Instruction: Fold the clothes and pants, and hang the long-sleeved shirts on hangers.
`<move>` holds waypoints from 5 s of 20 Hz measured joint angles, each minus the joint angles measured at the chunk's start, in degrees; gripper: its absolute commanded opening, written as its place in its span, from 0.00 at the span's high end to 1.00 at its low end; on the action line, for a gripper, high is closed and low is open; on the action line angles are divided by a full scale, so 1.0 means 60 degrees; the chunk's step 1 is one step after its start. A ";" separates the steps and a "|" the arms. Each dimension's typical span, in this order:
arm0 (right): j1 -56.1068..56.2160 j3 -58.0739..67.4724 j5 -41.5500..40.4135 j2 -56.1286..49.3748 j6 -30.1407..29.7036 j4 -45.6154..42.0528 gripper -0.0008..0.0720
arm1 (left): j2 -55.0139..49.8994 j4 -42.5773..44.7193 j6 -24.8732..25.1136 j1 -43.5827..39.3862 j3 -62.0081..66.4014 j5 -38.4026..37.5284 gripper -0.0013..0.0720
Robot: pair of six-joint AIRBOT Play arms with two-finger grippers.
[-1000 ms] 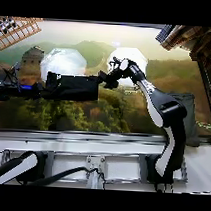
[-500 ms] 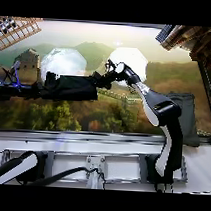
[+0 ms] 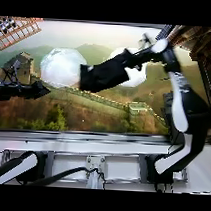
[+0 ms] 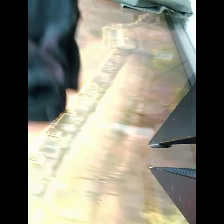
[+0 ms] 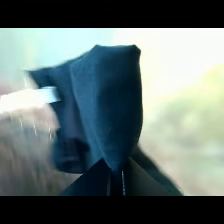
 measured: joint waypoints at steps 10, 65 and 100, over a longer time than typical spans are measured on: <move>-0.3293 -0.0007 0.0466 0.2663 0.2350 -0.1545 0.96 | 0.0000 -0.0018 0.0000 -0.0007 0.0000 0.0066 0.80; -0.7406 -1.1071 0.0699 0.8495 0.3632 -0.7639 0.30 | -0.0007 -0.0018 0.0069 -0.0517 0.0000 -0.0153 0.80; -0.1501 -0.3763 0.1450 0.6011 -0.4976 -0.1967 0.29 | 0.0262 0.2983 -0.1115 -0.4102 0.5136 -0.1129 0.81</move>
